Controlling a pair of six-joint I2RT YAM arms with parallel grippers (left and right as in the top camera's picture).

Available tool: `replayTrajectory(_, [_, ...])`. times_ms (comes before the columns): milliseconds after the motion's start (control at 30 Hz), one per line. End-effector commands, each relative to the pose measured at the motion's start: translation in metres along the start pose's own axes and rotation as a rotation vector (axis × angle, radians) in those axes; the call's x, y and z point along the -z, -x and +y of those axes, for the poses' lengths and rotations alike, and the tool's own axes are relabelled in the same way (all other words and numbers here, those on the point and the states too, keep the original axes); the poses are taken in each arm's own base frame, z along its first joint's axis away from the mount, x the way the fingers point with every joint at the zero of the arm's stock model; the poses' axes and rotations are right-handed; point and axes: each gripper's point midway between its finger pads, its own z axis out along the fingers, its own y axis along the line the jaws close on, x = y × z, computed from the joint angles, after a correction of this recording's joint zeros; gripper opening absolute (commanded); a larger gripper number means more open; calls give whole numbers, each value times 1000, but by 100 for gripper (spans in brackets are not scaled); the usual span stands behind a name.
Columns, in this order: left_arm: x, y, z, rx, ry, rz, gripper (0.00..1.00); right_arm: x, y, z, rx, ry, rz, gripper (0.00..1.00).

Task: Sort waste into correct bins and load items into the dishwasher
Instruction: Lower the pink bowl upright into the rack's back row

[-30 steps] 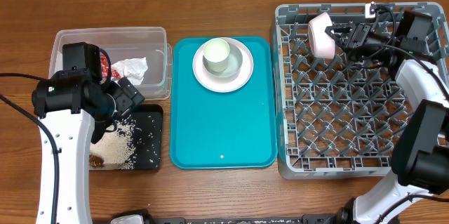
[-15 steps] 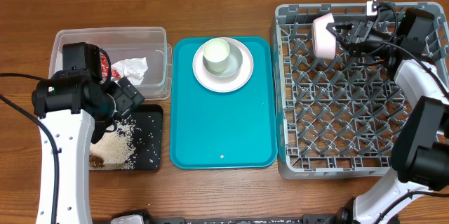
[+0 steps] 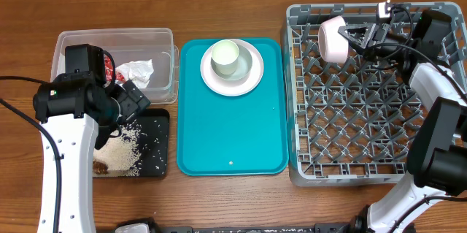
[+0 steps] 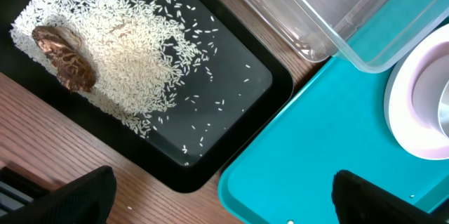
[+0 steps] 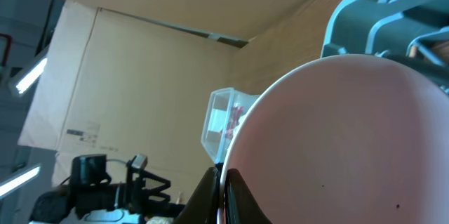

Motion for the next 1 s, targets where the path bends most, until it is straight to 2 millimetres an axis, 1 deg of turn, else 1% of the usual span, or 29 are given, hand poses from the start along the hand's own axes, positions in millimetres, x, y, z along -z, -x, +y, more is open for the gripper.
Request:
replayTrajectory(0, [-1,1,0,3,0,-1,100,1,-12,3,-59,67,57,4])
replayTrajectory(67, [-1,2,0,3,0,-2,100,2,-15,7,-69,88,75,4])
replayTrajectory(200, [-1,2,0,3,0,-2,100,2,-17,9,-87,98,85,4])
replayTrajectory(433, [-1,2,0,3,0,-2,100,1,-17,9,-203,92,90,4])
replayTrajectory(533, [-1,2,0,3,0,-2,100,1,-14,7,-235,76,77,4])
replayTrajectory(633, [-1,1,0,3,0,-1,100,0,-9,-2,-227,33,36,4])
replayTrajectory(733, [-1,2,0,3,0,-2,100,-4,-8,-17,-256,-32,-2,4])
replayTrajectory(833, [-1,2,0,3,0,-2,100,-14,-12,-17,-259,-40,10,4])
replayTrajectory(900, [-1,1,0,3,0,-2,100,-21,-12,-12,-254,-30,20,4])
replayTrajectory(967, [-1,2,0,3,0,-2,100,-24,-10,-13,-257,-39,11,4])
